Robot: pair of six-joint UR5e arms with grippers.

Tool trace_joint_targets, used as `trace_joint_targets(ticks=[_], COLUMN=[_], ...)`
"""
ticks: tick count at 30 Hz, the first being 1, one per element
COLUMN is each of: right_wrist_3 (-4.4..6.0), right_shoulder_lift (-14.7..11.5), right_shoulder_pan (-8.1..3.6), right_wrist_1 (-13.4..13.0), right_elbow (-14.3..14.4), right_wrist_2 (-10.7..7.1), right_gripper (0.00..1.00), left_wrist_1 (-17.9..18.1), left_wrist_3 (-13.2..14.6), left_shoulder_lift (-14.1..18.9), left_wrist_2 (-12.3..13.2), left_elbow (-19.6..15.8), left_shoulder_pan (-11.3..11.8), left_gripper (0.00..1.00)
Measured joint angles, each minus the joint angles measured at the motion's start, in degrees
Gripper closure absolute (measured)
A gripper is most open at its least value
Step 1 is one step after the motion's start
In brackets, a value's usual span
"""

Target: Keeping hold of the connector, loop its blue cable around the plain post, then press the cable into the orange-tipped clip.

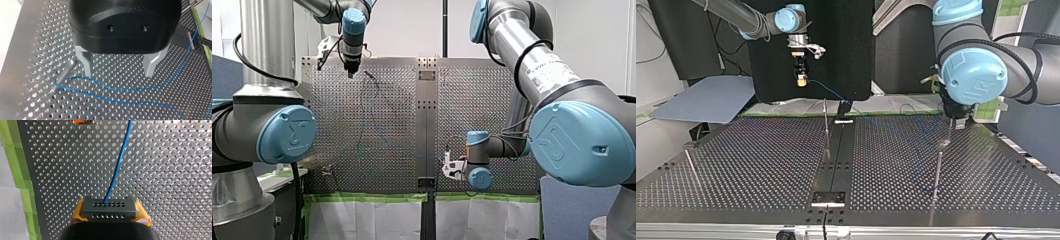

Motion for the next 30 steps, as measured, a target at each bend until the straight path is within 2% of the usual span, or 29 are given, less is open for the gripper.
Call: trace_joint_targets(ticks=[11,16,21,30], right_wrist_3=[0.13,0.17,0.17,0.15], right_shoulder_lift=[0.0,0.0,0.0,-0.01], right_shoulder_pan=[0.0,0.0,0.21,0.28], right_wrist_1=[-0.23,-0.2,-0.02,0.13], right_elbow=[-0.04,-0.17,-0.22,-0.25], right_wrist_2=[-0.01,-0.08,-0.23,-0.23], right_gripper=[1.0,1.0,1.0,1.0], left_wrist_1=[4.48,7.45,10.14,15.69], left_wrist_3=[4.99,7.93,10.65,16.2], left_shoulder_lift=[-0.62,-2.86,-5.49,-10.96], left_wrist_2=[4.93,7.31,6.07,0.73], left_elbow=[0.05,0.58,2.31,3.61], left_shoulder_pan=[-1.71,-4.01,-6.65,-12.19], left_gripper=[0.02,0.02,0.02,0.02])
